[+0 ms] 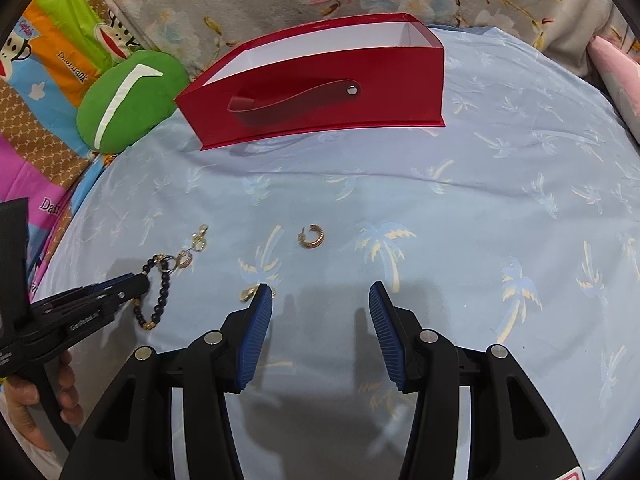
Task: Organize jewelry
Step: 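Withdraw from the box and grasp the black bead bracelet with the left gripper, then grasp the gold hoop earring with the right gripper while the left gripper holds the bead bracelet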
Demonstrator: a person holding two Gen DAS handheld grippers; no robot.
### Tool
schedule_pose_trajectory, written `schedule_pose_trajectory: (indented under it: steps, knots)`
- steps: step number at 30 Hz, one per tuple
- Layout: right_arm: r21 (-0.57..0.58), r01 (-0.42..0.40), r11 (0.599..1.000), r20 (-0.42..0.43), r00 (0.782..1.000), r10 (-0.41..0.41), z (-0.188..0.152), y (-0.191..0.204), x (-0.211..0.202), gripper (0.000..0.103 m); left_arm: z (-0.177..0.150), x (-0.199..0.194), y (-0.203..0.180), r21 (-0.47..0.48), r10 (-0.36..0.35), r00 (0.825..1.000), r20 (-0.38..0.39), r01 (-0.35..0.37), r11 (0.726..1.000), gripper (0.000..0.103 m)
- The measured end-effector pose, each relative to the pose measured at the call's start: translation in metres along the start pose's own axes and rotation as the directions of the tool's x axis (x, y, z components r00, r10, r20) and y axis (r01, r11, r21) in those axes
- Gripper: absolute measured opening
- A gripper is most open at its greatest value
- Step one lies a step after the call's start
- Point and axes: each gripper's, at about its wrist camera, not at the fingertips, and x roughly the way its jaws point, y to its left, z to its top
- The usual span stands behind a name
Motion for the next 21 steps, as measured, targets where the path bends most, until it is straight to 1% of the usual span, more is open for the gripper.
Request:
schedule_pose_trajectory:
  steps: [1, 4, 5, 7, 11, 15, 18, 20, 21]
  knots:
    - [0.003, 0.002, 1.0, -0.001, 1.0, -0.002, 0.002, -0.001, 0.002, 0.049, 0.0, 0.0, -0.001, 0.005, -0.002, 1.0, -0.001, 0.002, 1.0, 0.009]
    - [0.014, 0.008, 1.0, -0.004, 1.0, -0.008, 0.009, -0.005, 0.011, 0.049, -0.001, 0.0, -0.005, 0.014, -0.027, 1.0, -0.006, 0.028, 1.0, 0.007]
    - [0.016, 0.01, 1.0, -0.004, 1.0, -0.01, 0.011, -0.005, 0.013, 0.047, -0.001, -0.001, -0.005, 0.008, -0.048, 0.999, -0.009, 0.048, 0.999, 0.007]
    - [0.016, 0.011, 1.0, -0.006, 1.0, -0.011, 0.017, -0.005, 0.019, 0.043, 0.0, -0.004, -0.004, -0.004, -0.066, 0.998, -0.007, 0.066, 0.998, 0.007]
    - [0.002, 0.002, 1.0, -0.011, 1.0, -0.002, 0.026, 0.0, 0.03, 0.038, 0.003, -0.023, -0.005, 0.002, -0.098, 0.995, 0.025, 0.098, 0.995, 0.007]
    - [-0.016, -0.006, 1.0, -0.021, 1.0, 0.006, 0.031, 0.007, 0.042, 0.037, 0.006, -0.04, -0.009, 0.018, -0.113, 0.992, 0.055, 0.112, 0.994, 0.007]
    - [-0.03, -0.006, 1.0, -0.029, 1.0, 0.005, 0.032, 0.012, 0.048, 0.035, 0.009, -0.05, -0.01, 0.025, -0.122, 0.99, 0.076, 0.12, 0.992, 0.007]
    - [-0.04, 0.002, 0.999, -0.03, 1.0, -0.003, 0.032, 0.014, 0.051, 0.029, 0.011, -0.055, -0.011, 0.025, -0.126, 0.988, 0.087, 0.125, 0.992, 0.007]
    - [-0.048, 0.015, 0.999, -0.026, 1.0, -0.017, 0.031, 0.015, 0.052, 0.028, 0.012, -0.056, -0.01, 0.024, -0.126, 0.988, 0.09, 0.125, 0.992, 0.007]
